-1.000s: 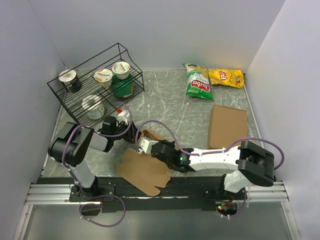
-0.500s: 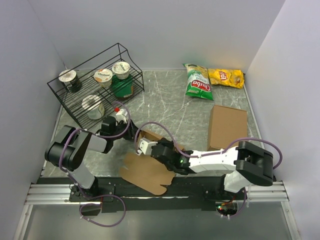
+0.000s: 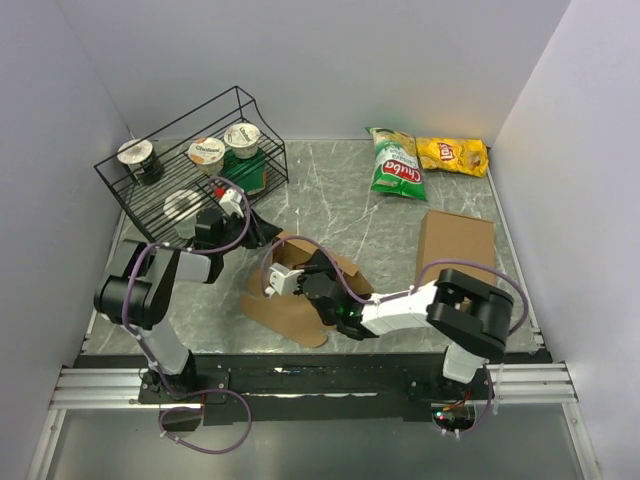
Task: Fold the paper box
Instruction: Fold the paper box at the center of the board.
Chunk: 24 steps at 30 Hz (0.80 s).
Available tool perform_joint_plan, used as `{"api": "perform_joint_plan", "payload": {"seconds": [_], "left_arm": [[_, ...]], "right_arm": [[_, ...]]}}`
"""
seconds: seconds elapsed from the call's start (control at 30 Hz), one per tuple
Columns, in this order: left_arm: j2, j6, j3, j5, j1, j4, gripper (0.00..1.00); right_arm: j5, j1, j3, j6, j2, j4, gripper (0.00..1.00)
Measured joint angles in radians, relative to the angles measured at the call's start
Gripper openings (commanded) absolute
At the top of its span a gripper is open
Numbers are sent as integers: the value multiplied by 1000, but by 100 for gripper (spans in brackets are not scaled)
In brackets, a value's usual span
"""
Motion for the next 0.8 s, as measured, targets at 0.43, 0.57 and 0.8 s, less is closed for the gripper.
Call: {"api": "perform_joint_plan", "payload": {"seconds": [0.43,0.57,0.8], "left_arm": [[76,-39,-9,18,66,67,48],[74,-40,-50,29,65,85,48],[20,-22,-93,32,65,79,49]], "right_arm": [[0,18,-48,-215,77,272,0],[10,51,-77,-224,74,275,0],[23,90,-82,-223,74,276,0]]}}
